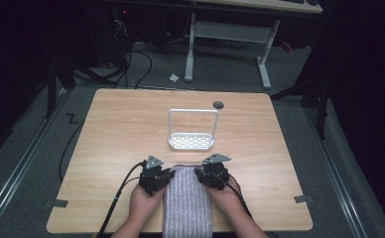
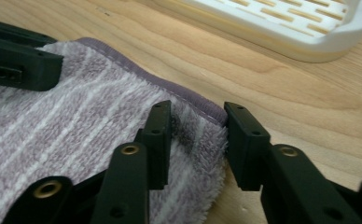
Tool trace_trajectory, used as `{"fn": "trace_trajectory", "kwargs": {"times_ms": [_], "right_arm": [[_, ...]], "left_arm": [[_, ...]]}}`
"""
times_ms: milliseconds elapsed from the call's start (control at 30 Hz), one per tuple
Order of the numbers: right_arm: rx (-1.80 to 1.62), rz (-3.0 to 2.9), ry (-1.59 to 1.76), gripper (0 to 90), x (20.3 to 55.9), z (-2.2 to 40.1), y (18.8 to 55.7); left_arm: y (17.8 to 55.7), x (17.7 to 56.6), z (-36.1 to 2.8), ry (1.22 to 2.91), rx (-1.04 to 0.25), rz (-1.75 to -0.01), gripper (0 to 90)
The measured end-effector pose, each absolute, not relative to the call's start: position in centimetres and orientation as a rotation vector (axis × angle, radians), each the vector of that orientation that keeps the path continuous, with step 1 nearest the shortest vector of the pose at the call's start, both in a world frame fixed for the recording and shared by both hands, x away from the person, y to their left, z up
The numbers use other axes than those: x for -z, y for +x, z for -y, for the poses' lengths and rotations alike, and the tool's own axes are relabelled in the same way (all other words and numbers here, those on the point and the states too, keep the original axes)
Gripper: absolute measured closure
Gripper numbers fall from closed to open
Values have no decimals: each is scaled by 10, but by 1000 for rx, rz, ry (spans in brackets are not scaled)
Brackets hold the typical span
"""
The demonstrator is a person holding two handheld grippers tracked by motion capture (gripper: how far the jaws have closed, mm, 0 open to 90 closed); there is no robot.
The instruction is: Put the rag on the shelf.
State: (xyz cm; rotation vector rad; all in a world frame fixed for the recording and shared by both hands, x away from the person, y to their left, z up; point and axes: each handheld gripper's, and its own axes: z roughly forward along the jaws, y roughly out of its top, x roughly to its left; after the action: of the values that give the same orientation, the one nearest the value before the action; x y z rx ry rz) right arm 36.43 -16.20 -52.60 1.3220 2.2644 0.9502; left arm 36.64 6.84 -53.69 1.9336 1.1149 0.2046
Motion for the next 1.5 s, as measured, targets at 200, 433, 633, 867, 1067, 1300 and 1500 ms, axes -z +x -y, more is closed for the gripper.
{"fn": "trace_trajectory", "kwargs": {"times_ms": [200, 433, 633, 867, 1067, 1300, 1500], "right_arm": [[-974, -2301, 1278, 812, 527, 160, 363], [-996, -2306, 1219, 839, 526, 163, 362], [-1121, -2200, 1176, 839, 513, 169, 346], [-1210, -2113, 1126, 839, 501, 174, 337], [-1234, -2063, 1104, 838, 492, 175, 332], [-1243, -2026, 1083, 838, 483, 173, 331], [-1240, -2007, 1061, 838, 473, 171, 332]], "left_arm": [[366, 537, -68, 1942, -213, -1110, 781], [367, 537, -69, 1931, -196, -1115, 782], [358, 530, -70, 1891, -269, -1058, 816], [353, 516, -69, 1831, -319, -1049, 815], [349, 501, -68, 1775, -354, -1008, 814], [347, 487, -65, 1765, -369, -964, 814], [349, 477, -64, 1747, -389, -951, 815]]}}
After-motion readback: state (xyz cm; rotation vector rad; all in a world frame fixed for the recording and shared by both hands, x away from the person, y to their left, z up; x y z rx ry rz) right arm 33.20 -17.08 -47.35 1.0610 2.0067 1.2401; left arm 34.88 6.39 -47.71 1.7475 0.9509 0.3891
